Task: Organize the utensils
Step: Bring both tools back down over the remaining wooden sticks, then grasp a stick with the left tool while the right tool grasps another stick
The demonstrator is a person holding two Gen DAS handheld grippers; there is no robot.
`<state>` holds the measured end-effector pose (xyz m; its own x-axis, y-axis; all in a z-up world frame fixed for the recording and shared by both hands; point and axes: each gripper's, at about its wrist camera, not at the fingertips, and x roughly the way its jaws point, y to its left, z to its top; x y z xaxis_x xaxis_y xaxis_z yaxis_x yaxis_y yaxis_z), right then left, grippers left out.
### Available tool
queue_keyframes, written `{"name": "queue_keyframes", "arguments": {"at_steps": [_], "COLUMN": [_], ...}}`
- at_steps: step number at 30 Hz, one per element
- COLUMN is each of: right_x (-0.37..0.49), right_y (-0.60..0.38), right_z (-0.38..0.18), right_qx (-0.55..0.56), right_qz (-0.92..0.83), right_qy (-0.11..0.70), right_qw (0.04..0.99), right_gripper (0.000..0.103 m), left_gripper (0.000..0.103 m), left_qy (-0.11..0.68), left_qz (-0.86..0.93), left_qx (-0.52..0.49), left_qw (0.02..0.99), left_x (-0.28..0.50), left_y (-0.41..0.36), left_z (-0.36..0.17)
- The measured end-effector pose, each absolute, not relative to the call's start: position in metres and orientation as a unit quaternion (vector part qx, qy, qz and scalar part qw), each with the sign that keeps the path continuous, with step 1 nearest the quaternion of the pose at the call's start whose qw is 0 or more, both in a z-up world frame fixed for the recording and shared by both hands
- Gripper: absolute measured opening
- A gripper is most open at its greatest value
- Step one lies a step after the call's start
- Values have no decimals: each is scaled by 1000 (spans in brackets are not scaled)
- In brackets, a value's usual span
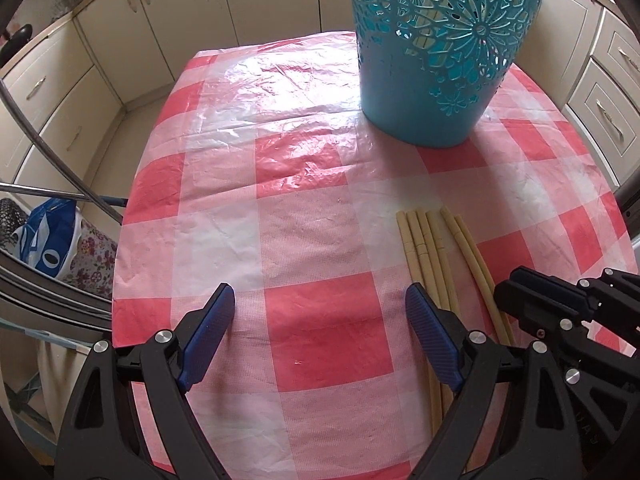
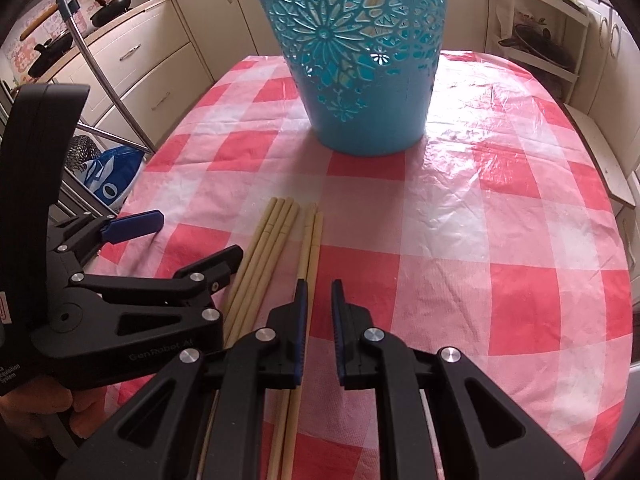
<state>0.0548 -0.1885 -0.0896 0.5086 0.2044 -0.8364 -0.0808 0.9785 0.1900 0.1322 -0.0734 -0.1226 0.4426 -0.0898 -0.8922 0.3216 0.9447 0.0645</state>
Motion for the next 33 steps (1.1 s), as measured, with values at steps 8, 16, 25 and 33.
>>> {"name": "queue_keyframes", "arguments": {"at_steps": [8,16,25,33], "right_x": [57,58,57,57], "right_y": [-184,-190,-193,-189], "right_z": [-92,-93,-92,-93], "right_qx": [42,37,38,21], "right_qz": [78,71,72,72], "right_qy": [496,498,500,499], "right_qw": [864,864,862,863], "right_gripper": [12,12,12,12], "left_gripper": [83,83,84,78], "left_qy": [514,510,515,506], "left_qz": [-128,-138,-139,-139], "left_qx": [104,98,96,112], "left_qw": [842,843,840,844], "left_x": [132,130,132,129], "left_y": [-73,-75,-78,-85], "left_z": [-121,-118,-121,-124]}}
